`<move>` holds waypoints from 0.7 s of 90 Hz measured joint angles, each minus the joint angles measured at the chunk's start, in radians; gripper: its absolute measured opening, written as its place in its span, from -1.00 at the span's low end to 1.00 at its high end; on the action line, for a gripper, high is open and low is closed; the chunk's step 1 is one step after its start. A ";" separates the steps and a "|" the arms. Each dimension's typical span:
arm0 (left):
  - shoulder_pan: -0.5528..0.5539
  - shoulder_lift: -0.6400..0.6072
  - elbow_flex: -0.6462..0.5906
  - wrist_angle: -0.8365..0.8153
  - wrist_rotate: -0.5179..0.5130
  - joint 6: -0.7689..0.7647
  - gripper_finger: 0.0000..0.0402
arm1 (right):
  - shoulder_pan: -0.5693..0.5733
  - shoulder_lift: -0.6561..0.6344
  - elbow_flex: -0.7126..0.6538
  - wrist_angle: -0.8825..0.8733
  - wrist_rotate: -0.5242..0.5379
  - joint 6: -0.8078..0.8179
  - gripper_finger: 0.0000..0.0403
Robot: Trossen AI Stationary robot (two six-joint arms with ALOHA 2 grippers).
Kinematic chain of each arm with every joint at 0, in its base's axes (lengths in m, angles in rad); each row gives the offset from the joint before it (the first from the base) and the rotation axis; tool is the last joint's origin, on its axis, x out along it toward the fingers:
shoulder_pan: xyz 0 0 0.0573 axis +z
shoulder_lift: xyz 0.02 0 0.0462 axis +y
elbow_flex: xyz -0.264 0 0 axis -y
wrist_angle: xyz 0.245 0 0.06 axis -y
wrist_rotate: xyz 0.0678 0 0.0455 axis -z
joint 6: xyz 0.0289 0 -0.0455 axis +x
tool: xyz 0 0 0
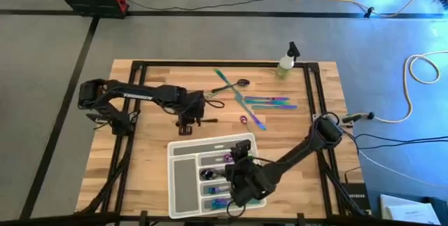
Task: Sort silverware
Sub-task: Put the black spoon into the white silverware tray
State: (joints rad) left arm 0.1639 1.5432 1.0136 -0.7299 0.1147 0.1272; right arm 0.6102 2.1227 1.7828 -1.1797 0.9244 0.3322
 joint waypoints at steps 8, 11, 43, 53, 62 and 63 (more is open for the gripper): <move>-0.025 -0.046 0.000 0.039 0.127 -0.049 -0.99 | -0.001 0.000 0.000 -0.010 -0.053 -0.025 -0.61; -0.034 -0.059 0.000 0.060 0.177 -0.068 -0.99 | -0.001 0.000 0.000 -0.009 -0.064 -0.029 -0.61; -0.111 -0.096 0.001 0.325 0.594 -0.188 -0.99 | 0.015 0.000 0.000 0.290 -0.005 -0.550 -0.61; -0.134 -0.096 0.001 0.398 0.682 -0.204 -0.99 | 0.015 0.000 0.000 0.335 0.050 -0.772 -0.60; -0.147 -0.096 0.001 0.415 0.713 -0.222 -0.99 | 0.024 0.000 0.000 0.364 0.186 -0.932 -0.55; -0.148 -0.096 0.001 0.418 0.715 -0.223 -0.99 | 0.025 0.000 0.000 0.368 0.204 -0.950 -0.54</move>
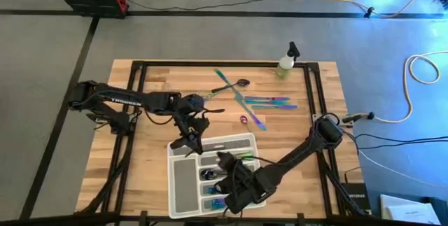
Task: Sort silverware
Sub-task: Put the black spoon into the white silverware tray
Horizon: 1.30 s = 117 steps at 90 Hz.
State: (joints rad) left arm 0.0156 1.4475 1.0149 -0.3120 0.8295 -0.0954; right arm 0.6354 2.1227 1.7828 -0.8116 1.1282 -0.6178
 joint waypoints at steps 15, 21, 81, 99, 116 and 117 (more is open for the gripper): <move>-0.016 0.001 0.000 0.038 0.007 -0.029 -0.99 | 0.016 0.000 0.000 0.138 0.145 -0.257 -0.49; -0.017 0.001 0.000 0.059 0.006 -0.058 -0.99 | 0.021 0.000 0.000 0.210 0.121 -0.339 -0.48; -0.001 0.001 0.000 0.177 -0.022 -0.318 -0.99 | -0.011 0.002 0.000 0.347 0.101 -0.614 -0.48; -0.002 0.001 0.000 0.191 -0.022 -0.336 -0.99 | -0.028 0.002 0.000 0.343 0.100 -0.620 -0.48; -0.002 0.001 0.000 0.192 -0.021 -0.335 -0.99 | -0.041 0.002 0.000 0.338 0.098 -0.620 -0.48; -0.002 0.001 0.000 0.192 -0.021 -0.335 -0.99 | -0.042 0.002 0.000 0.338 0.098 -0.620 -0.48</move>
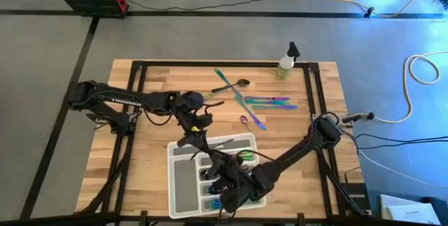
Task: Sort silverware
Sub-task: Put the black spoon into the white silverware tray
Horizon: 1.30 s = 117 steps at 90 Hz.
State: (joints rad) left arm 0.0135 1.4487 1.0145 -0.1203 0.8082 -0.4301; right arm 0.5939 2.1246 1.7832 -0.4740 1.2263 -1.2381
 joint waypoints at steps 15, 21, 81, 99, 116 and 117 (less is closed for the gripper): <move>-0.001 0.000 0.000 -0.001 0.011 0.001 -0.99 | -0.014 0.000 0.000 0.000 0.000 -0.001 -0.49; -0.001 0.000 0.000 0.000 0.012 0.001 -0.99 | -0.020 0.000 0.000 0.000 -0.001 -0.001 -0.49; -0.009 0.001 -0.001 -0.002 0.004 0.019 -0.99 | -0.032 0.000 0.001 -0.019 -0.007 0.003 -0.93; -0.010 0.001 -0.001 -0.007 -0.004 0.044 -0.98 | -0.031 0.000 0.001 -0.021 -0.008 0.007 -0.97; 0.000 0.000 -0.001 -0.026 -0.010 0.119 -0.75 | -0.031 0.000 0.000 -0.027 -0.008 0.019 -0.99; 0.000 0.000 -0.001 -0.027 -0.010 0.121 -0.74 | -0.031 0.000 0.000 -0.028 -0.008 0.022 -0.99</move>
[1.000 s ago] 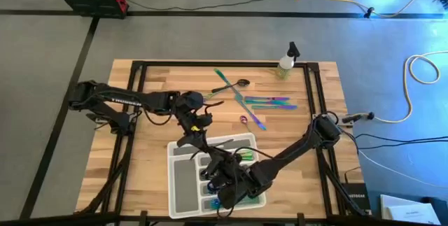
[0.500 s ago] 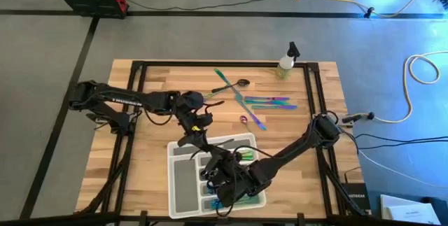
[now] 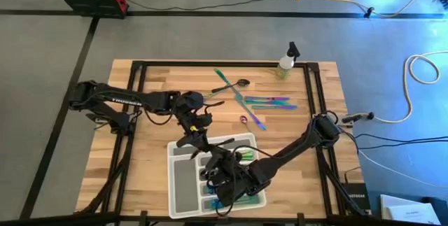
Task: Sort silverware
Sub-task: Put the black spoon into the white silverware tray
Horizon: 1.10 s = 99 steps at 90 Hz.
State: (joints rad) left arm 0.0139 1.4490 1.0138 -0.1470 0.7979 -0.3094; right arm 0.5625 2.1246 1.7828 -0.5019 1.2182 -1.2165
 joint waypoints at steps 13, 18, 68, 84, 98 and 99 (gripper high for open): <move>0.000 0.000 0.000 -0.001 -0.001 0.007 -0.55 | 0.000 0.000 -0.001 0.001 0.000 0.009 -1.00; 0.001 0.000 0.000 -0.001 -0.002 0.006 -0.49 | 0.000 0.000 -0.001 0.002 0.000 0.009 -1.00; 0.067 -0.004 0.002 -0.142 -0.070 0.182 -0.22 | 0.054 0.001 0.000 0.003 -0.009 0.122 -1.00; 0.095 -0.002 0.002 -0.224 -0.151 0.274 -0.20 | 0.097 0.001 0.000 -0.028 -0.082 0.273 -1.00; 0.097 -0.005 0.002 -0.218 -0.153 0.283 -0.20 | 0.107 0.001 0.000 -0.119 -0.135 0.441 -1.00; 0.096 -0.006 0.002 -0.218 -0.153 0.284 -0.20 | 0.108 0.001 0.000 -0.129 -0.141 0.456 -1.00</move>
State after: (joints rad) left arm 0.1097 1.4431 1.0153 -0.3651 0.6449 -0.0254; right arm 0.6701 2.1254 1.7824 -0.6308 1.0771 -0.7604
